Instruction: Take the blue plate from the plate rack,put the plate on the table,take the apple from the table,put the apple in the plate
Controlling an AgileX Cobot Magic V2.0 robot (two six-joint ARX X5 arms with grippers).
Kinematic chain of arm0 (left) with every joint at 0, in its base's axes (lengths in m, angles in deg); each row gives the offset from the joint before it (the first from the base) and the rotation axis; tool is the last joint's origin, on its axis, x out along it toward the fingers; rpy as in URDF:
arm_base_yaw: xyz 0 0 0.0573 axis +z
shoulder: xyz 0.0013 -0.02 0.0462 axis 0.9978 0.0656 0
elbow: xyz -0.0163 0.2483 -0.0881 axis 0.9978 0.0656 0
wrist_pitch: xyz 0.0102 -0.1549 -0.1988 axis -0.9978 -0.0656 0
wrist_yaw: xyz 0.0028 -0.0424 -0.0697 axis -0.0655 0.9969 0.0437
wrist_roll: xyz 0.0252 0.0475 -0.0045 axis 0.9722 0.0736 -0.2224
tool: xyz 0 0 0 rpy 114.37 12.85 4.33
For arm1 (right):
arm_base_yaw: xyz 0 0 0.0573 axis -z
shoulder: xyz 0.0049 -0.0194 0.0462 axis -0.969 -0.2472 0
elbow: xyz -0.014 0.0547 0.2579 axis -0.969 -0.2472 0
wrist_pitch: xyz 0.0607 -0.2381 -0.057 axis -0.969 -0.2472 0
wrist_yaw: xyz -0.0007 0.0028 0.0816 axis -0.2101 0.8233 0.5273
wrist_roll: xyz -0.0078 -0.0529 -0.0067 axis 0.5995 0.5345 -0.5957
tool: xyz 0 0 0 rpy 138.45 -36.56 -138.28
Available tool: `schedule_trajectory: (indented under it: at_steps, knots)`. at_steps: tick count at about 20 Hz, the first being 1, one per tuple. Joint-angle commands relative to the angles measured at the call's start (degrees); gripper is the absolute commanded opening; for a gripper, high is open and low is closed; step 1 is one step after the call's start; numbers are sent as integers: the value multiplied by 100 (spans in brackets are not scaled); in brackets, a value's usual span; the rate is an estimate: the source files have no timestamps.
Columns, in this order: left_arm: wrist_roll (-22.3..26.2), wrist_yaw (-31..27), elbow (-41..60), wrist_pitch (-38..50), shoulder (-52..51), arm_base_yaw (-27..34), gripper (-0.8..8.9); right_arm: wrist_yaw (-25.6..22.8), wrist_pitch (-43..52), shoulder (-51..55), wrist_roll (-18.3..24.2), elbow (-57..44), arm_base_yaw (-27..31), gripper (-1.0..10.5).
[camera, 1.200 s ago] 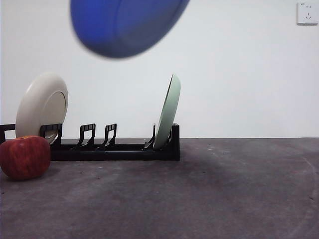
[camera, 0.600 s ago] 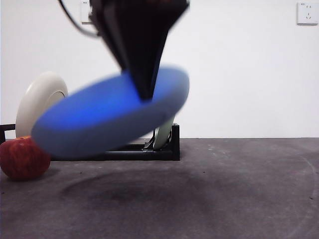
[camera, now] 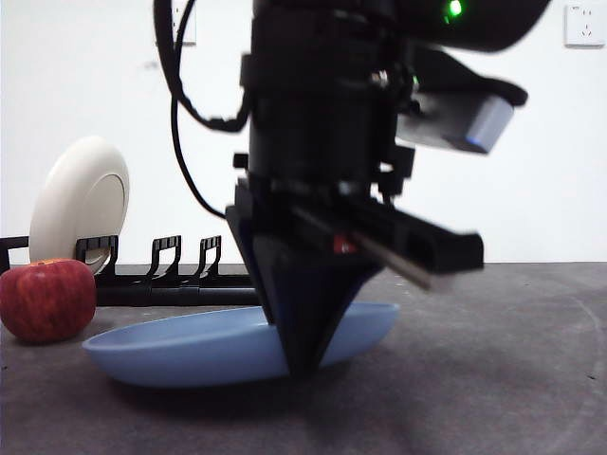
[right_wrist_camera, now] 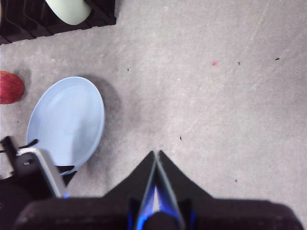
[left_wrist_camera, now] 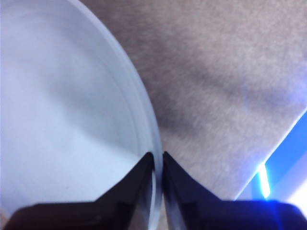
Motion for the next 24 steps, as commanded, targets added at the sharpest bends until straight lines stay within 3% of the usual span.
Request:
schedule_trajectory:
  at_steps: [1, 3, 7, 12, 18, 21, 24]
  knots:
    - [-76, 549, 57, 77, 155, -2, 0, -22, 15, -2, 57, 9, -4, 1]
    - [-219, 597, 55, 142, 153, -2, 27, -22, 26, -2, 57, 9, -4, 1]
    - [-221, 634, 55, 136, 153, 20, 256, -22, 26, -2, 57, 9, -4, 1]
    - [-227, 610, 17, 35, 116, 37, 260, -17, 35, -2, 57, 9, -4, 10]
    - [-505, 634, -52, -629, -719, 24, 251, 315, 415, -2, -20, 9, -177, 134]
    - [-754, 649, -52, -837, -1580, 24, 241, 365, 844, -39, -435, 9, -651, 157]
    - [-953, 636, -52, -933, -2514, 24, -12, 372, 1495, -216, -861, 9, -1405, 388]
